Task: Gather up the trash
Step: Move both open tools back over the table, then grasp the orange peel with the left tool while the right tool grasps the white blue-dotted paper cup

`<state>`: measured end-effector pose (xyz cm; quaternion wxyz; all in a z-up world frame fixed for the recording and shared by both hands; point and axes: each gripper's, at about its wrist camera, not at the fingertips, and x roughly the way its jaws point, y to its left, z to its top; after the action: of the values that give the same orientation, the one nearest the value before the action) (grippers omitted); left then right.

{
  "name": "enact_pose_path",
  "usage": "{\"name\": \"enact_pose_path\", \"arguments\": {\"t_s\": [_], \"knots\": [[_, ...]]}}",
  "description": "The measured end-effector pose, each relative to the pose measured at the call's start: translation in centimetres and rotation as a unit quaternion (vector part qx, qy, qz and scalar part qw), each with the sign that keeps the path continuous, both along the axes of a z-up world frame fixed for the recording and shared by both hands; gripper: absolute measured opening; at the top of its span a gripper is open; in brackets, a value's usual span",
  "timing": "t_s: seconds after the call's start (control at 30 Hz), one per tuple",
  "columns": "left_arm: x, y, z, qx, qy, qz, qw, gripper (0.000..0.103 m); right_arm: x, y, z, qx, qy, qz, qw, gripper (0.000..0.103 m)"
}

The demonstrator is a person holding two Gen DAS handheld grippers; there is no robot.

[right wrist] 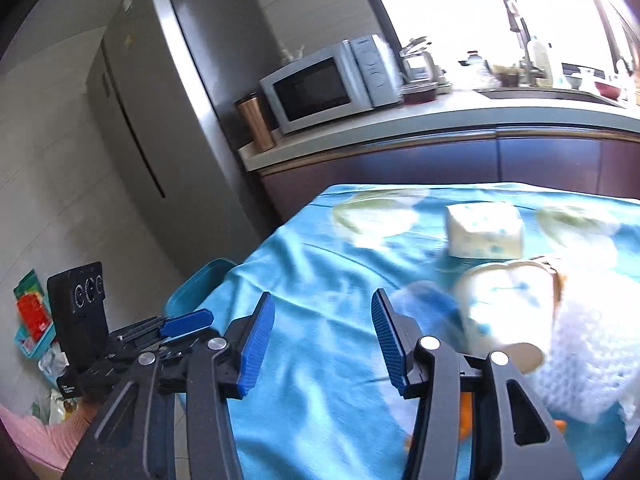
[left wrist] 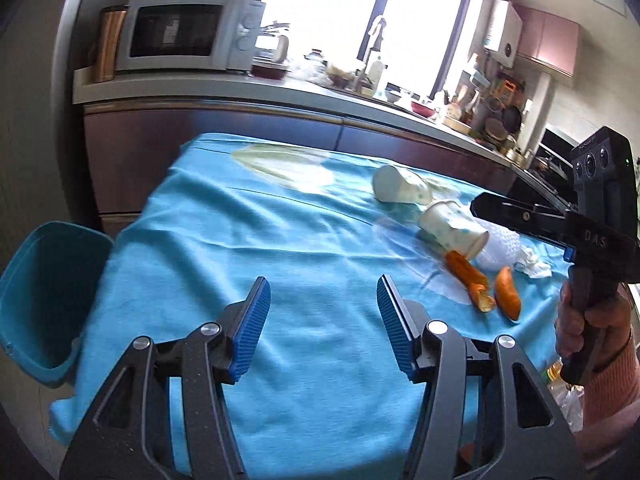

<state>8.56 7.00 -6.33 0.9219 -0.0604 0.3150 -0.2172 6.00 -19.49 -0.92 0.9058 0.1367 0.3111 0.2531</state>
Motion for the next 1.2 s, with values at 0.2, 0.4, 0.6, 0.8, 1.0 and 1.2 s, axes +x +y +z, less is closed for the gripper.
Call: {"name": "enact_pose_path", "arguments": {"t_s": [0.2, 0.4, 0.6, 0.8, 1.0, 1.2], "knots": [[-0.5, -7.0, -0.7, 0.002, 0.008, -0.076, 0.9971, 0.056, -0.2, -5.6, -1.4, -0.022, 0.008, -0.087, 0.996, 0.059], [-0.4, -12.4, -1.9, 0.013, 0.029, -0.144, 0.989, 0.059, 1.2, -7.5, -3.3, -0.032, 0.03, -0.11, 0.993, 0.064], [0.2, -16.2, -3.1, 0.038, 0.063, -0.166, 0.9834, 0.057, 2.6, -6.5, -4.6, -0.048, 0.044, -0.101, 0.993, 0.067], [1.0, -17.5, -3.7, 0.045, 0.082, -0.165, 0.9818, 0.049, 3.7, -6.3, -5.7, -0.045, 0.061, -0.1, 0.992, 0.067], [1.9, -17.5, -3.9, 0.039, 0.09, -0.16, 0.9822, 0.036, 4.2, -6.7, -6.2, -0.035, 0.08, -0.104, 0.991, 0.057], [2.1, -16.9, -4.1, 0.026, 0.092, -0.162, 0.9822, 0.018, 4.3, -7.1, -6.3, -0.021, 0.082, -0.106, 0.991, 0.055]]}}
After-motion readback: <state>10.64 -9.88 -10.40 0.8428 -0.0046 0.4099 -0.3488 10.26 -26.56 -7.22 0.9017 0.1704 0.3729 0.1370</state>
